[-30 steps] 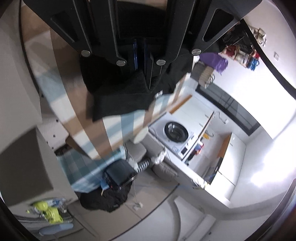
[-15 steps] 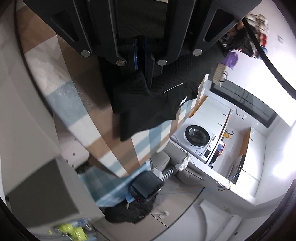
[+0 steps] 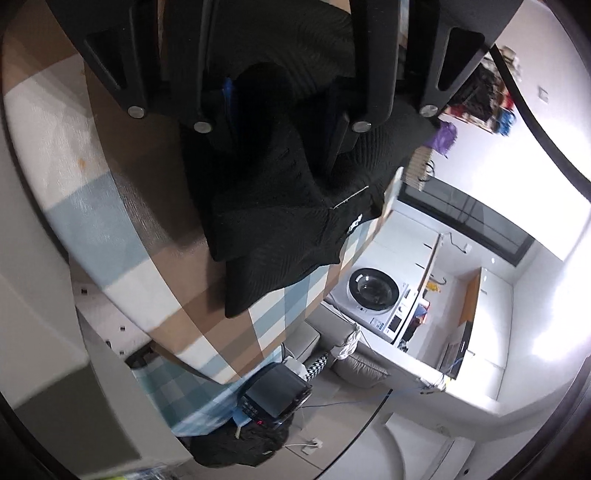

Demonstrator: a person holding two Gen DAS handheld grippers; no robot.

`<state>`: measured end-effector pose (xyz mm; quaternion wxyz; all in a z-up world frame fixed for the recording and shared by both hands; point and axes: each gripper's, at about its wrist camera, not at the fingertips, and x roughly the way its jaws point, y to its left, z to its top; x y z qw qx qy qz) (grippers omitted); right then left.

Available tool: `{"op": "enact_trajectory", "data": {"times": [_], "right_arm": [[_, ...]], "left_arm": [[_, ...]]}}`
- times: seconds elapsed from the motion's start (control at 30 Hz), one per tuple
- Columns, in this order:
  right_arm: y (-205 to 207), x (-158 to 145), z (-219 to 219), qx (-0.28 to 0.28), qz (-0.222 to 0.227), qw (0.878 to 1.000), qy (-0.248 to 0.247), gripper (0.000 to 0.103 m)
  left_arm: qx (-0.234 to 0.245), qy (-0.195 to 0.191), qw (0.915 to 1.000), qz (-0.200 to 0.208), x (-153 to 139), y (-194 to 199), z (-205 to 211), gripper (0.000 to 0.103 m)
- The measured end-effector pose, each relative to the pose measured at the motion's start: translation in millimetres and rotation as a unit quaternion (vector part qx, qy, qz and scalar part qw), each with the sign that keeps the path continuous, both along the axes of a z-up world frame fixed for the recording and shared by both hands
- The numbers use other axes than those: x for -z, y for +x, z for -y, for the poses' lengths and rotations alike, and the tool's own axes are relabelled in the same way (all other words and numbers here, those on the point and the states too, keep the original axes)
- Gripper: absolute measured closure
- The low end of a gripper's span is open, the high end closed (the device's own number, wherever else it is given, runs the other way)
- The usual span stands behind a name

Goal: Fold small clothes

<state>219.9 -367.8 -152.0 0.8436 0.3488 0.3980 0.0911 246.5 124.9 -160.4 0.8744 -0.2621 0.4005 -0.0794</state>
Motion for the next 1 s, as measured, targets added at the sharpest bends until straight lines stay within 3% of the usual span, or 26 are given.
{"op": "enact_trajectory", "data": {"times": [0.17,0.27,0.37,0.47,0.67,0.7,0.77,0.8,0.83,1.0], "right_arm": [[-4,-31,1,-0.018,0.038,0.999,0.018,0.096],[-10,-49,13,-0.006,0.050,0.995,0.086,0.097],[-15,-58,18,0.006,0.046,0.992,0.115,0.097],[-19,-58,17,0.015,0.035,0.993,0.114,0.097],[-24,-29,19,0.025,-0.019,0.996,0.085,0.096],[-25,-23,20,0.027,-0.027,0.996,0.087,0.095],[-27,-14,22,0.029,-0.037,0.995,0.088,0.095],[-29,-9,23,0.032,-0.045,0.995,0.086,0.093],[-30,-7,24,0.032,-0.048,0.995,0.085,0.093],[-32,-1,24,0.025,-0.054,0.995,0.079,0.089]], "left_arm": [[-0.001,-0.010,0.9991,0.041,-30,-14,-2,0.101],[-0.014,-0.042,0.9963,0.074,-54,-30,-11,0.101],[-0.021,-0.059,0.9939,0.091,-67,-42,-18,0.101],[-0.024,-0.054,0.9945,0.086,-69,-48,-20,0.101],[-0.034,-0.062,0.9967,0.039,-36,-47,-24,0.100],[-0.036,-0.062,0.9971,0.024,-27,-46,-25,0.098],[-0.034,-0.060,0.9976,-0.001,-16,-45,-25,0.077],[-0.037,-0.063,0.9973,-0.011,-10,-46,-26,0.060],[-0.044,-0.066,0.9968,-0.012,-5,-48,-26,0.053],[-0.042,-0.043,0.9979,-0.022,5,-43,-23,0.053]]}}
